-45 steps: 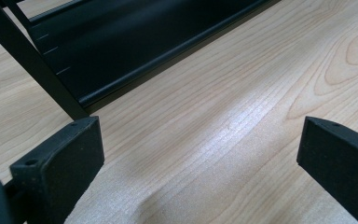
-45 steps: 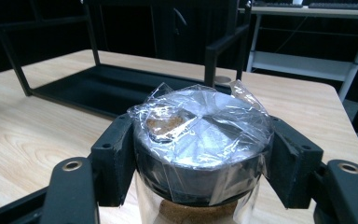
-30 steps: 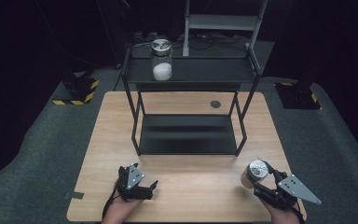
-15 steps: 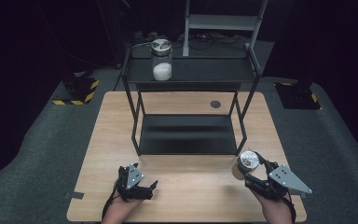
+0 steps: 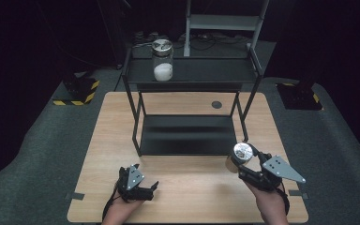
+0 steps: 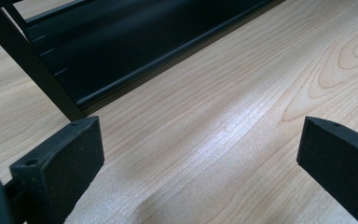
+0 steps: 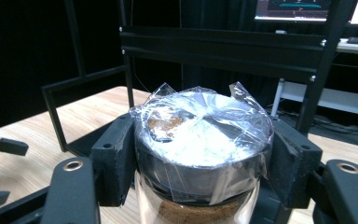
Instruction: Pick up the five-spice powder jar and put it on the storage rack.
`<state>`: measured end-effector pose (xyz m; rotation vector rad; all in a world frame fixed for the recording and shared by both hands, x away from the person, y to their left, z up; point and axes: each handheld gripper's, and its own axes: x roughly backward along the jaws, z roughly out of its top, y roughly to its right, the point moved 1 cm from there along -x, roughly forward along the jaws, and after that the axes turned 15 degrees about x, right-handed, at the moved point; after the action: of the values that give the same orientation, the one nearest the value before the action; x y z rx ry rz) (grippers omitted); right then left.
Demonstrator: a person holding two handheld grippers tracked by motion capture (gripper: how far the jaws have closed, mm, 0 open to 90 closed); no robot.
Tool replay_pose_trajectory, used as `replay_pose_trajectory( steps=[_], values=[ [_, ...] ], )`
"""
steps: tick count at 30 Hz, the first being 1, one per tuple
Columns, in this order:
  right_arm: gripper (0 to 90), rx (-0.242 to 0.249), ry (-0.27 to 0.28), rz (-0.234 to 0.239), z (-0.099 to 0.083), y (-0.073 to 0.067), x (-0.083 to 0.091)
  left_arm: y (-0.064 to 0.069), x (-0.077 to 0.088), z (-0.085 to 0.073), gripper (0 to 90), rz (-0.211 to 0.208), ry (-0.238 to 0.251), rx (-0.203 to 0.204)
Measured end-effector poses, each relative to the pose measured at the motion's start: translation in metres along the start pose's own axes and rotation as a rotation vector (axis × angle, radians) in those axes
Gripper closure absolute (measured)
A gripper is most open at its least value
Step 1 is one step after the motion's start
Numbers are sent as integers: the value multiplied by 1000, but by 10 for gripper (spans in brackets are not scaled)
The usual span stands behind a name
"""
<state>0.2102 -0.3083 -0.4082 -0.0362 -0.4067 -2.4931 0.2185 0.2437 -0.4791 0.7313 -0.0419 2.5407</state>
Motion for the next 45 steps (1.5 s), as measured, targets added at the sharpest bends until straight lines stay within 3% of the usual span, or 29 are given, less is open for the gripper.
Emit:
replay_pose_trajectory(
  steps=[14, 25, 45],
  values=[
    [339, 20, 16, 8, 19, 7, -24, -2, 1, 0, 9, -6, 3, 5],
    [339, 29, 59, 7, 35, 10, -42, -3, 1, -1, 8, -10, 4, 12],
    [340, 35, 122, -3, 67, 16, -57, -5, 1, -2, 9, -19, 12, 21]
  ],
)
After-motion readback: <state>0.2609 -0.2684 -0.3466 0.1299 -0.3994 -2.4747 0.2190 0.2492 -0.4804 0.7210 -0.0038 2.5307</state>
